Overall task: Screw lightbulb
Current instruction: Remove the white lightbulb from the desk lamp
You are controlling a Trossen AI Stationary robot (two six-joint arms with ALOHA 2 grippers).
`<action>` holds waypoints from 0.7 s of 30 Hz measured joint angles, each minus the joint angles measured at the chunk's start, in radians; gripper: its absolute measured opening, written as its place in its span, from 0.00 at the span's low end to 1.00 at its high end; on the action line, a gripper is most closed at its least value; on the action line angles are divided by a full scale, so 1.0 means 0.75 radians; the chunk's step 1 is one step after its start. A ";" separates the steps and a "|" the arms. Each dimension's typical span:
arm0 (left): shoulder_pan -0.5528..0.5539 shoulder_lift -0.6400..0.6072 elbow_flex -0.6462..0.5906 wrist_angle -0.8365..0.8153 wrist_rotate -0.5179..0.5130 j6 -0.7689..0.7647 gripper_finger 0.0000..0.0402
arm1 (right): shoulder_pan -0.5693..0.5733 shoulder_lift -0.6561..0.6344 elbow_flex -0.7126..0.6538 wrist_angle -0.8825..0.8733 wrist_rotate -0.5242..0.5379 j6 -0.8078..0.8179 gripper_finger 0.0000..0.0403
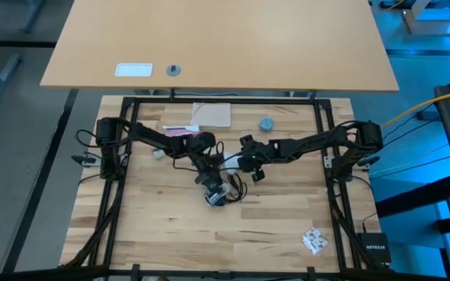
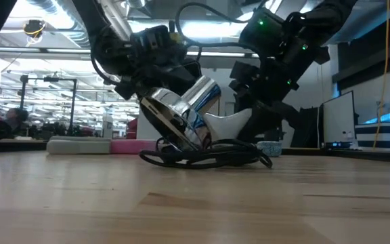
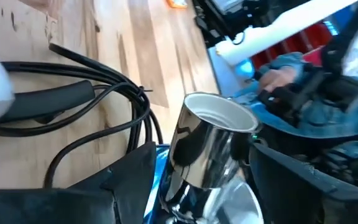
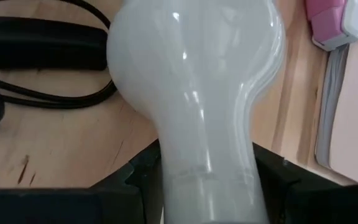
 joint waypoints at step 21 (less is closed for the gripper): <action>0.237 -0.131 -0.002 0.000 0.332 -0.252 0.62 | 0.000 -0.001 -0.001 -0.003 -0.001 -0.002 0.43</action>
